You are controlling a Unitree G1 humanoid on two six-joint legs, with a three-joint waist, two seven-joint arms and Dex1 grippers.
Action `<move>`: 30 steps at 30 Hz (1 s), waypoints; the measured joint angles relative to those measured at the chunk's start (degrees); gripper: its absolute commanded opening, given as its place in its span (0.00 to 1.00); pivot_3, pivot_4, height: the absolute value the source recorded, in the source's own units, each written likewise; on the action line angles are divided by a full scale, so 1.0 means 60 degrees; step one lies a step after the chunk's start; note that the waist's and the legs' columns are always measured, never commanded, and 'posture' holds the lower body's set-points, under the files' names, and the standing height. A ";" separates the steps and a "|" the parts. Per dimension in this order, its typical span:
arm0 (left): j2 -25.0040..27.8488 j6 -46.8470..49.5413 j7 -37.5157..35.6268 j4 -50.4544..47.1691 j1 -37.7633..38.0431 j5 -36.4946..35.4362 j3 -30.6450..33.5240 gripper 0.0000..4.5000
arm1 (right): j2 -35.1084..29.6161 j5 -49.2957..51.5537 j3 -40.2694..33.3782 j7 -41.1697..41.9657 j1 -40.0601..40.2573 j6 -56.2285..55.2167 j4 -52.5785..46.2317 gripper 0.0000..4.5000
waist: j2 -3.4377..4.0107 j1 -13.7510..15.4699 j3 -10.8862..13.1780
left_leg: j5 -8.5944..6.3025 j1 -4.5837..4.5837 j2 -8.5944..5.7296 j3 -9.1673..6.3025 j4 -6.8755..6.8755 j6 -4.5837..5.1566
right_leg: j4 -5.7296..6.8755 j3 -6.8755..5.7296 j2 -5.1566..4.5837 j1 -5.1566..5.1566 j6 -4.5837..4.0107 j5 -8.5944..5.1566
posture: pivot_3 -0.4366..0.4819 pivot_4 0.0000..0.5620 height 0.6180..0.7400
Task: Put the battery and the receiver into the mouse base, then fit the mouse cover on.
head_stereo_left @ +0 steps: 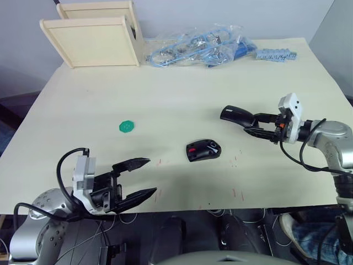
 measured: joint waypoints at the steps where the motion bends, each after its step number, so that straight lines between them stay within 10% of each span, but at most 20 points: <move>1: 0.0016 -0.0003 -0.0039 0.0077 0.0009 0.0002 0.0001 1.00 | 0.0002 0.0076 0.0135 -0.0001 0.0001 0.0149 -0.0259 0.71 | 0.0000 -0.0005 0.0000 | 0.0000 0.0001 0.0000 0.0000 0.0000 0.0000 | 0.0000 0.0000 0.0001 0.0000 0.0000 0.0000 | 0.48 0.27 1.00; 5: 0.0080 -0.0058 -0.0130 0.0216 0.0022 0.0012 0.0039 1.00 | -0.0013 0.0254 0.0609 0.0022 -0.0034 0.0793 -0.1142 0.71 | -0.0001 0.0008 0.0001 | 0.0000 -0.0003 0.0000 -0.0007 0.0000 0.0000 | -0.0003 -0.0004 0.0000 -0.0001 0.0000 0.0000 | 0.48 0.27 1.00; 9: 0.0215 -0.0098 -0.0229 0.0461 -0.0015 0.0047 0.0080 1.00 | -0.0013 0.0587 0.0917 0.0002 -0.0299 0.1498 -0.1802 0.51 | 0.0000 0.0009 0.0002 | 0.0000 -0.0003 0.0000 -0.0026 0.0000 0.0000 | -0.0003 -0.0005 0.0000 -0.0002 0.0000 -0.0001 | 0.48 0.27 1.00; 30: 0.0720 0.0222 0.0052 0.0360 -0.0182 0.0045 0.0116 1.00 | -0.0261 0.0354 0.2726 -0.0287 -0.0862 0.2134 -0.3336 0.51 | -0.0003 0.0004 0.0006 | 0.0000 -0.0009 0.0000 -0.0061 -0.0001 0.0000 | -0.0006 -0.0016 -0.0001 -0.0006 -0.0001 -0.0001 | 0.48 0.27 1.00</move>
